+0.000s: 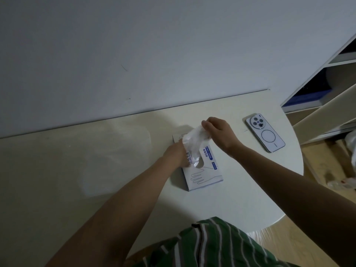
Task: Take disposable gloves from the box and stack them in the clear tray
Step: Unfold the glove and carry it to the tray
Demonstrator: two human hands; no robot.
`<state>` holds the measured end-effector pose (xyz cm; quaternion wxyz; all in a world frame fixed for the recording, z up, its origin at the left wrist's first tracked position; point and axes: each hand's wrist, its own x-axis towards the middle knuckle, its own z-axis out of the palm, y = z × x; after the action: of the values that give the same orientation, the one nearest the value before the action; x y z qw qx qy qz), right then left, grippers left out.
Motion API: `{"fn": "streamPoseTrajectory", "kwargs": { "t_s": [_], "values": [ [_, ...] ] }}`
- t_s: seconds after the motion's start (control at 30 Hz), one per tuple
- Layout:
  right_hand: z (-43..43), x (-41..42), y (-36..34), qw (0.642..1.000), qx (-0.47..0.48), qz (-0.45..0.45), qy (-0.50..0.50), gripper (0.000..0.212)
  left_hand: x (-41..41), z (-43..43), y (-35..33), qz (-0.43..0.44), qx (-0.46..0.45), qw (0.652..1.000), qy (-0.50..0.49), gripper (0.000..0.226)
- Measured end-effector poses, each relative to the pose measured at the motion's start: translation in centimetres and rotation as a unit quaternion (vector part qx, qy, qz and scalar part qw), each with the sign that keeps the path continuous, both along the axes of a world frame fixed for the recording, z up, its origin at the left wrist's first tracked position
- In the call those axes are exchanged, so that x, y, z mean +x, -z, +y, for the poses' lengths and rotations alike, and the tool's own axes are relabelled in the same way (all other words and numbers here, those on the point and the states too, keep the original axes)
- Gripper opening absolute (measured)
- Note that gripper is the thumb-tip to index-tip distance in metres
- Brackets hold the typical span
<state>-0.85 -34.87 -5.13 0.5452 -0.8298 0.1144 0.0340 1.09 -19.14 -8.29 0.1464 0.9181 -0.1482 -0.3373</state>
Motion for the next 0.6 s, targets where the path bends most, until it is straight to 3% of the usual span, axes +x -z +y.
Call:
{"fn": "streamPoseTrajectory", "kwargs": {
  "t_s": [0.13,0.27,0.37,0.5,0.6],
  "values": [
    [-0.4,-0.5,-0.1,0.995,0.062,0.029,0.067,0.032,0.6,1.3,-0.6,0.051,-0.136,0.988,-0.047,0.035],
    [-0.3,-0.9,-0.4,0.991,0.081,0.095,0.054,0.038,0.7,2.5,-1.5,0.155,-0.317,0.919,-0.175,0.055],
    [0.3,-1.2,-1.2,0.984,0.084,0.153,0.028,0.047,0.8,2.7,-2.6,0.104,-0.393,0.882,-0.238,0.058],
    [1.8,-1.4,-2.4,0.976,0.124,0.176,-0.011,0.052,0.5,3.6,-4.1,0.013,-0.45,0.851,-0.271,0.006],
    [3.3,-1.4,-3.2,0.95,0.229,0.176,-0.12,0.061,0.4,5.2,-5.2,-0.035,-0.474,0.813,-0.337,0.013]
  ]
}}
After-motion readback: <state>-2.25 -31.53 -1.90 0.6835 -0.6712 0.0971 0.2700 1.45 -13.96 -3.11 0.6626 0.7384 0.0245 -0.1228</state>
